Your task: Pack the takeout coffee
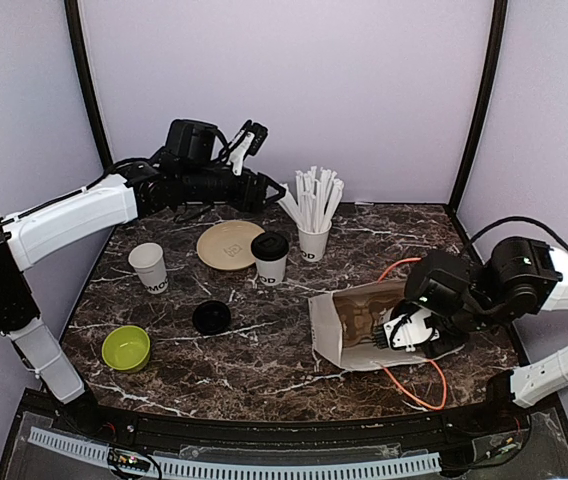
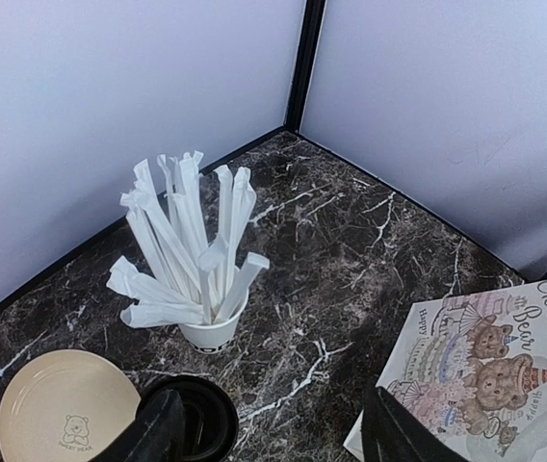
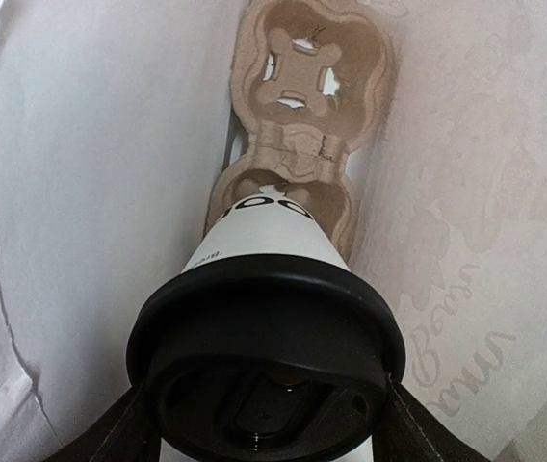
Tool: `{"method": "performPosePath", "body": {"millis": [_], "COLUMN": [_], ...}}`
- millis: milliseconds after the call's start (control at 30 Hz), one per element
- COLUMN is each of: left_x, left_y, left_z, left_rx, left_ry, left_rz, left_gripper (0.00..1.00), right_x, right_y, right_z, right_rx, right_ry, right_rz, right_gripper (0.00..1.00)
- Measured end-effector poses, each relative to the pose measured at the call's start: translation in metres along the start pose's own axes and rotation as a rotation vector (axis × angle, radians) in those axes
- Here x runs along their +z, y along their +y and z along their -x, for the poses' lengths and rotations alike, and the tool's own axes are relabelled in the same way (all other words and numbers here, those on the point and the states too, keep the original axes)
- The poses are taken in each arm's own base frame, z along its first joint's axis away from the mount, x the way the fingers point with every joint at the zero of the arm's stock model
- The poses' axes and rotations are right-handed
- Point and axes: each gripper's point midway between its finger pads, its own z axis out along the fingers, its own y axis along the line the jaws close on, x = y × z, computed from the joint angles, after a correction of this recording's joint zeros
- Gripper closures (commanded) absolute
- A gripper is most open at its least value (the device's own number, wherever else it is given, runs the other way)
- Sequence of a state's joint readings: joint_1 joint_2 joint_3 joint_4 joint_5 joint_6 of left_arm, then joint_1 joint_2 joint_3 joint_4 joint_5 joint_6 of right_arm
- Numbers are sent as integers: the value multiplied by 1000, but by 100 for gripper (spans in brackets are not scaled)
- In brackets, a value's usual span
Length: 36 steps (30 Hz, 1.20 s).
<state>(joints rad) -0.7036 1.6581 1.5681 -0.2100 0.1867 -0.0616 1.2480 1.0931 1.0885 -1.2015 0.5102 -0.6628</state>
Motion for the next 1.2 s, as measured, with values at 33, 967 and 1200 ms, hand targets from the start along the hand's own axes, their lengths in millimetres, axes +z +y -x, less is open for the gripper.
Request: {"method": "performPosePath", "body": {"millis": [33, 967, 1200], "left_x": [1, 16, 18], "left_y": [1, 11, 9], "left_z": [-1, -15, -21], "left_rx": [-2, -27, -29], "left_ry": [3, 25, 35], "left_rz": [-3, -56, -70], "left_gripper": [35, 35, 35], "right_x": [2, 17, 29], "right_y": [4, -9, -22], "right_z": [-1, -7, -6], "right_rx": [-16, -64, -7], "right_ry": [4, 42, 62], "right_rz": [8, -151, -171], "right_gripper": [53, 54, 55]}}
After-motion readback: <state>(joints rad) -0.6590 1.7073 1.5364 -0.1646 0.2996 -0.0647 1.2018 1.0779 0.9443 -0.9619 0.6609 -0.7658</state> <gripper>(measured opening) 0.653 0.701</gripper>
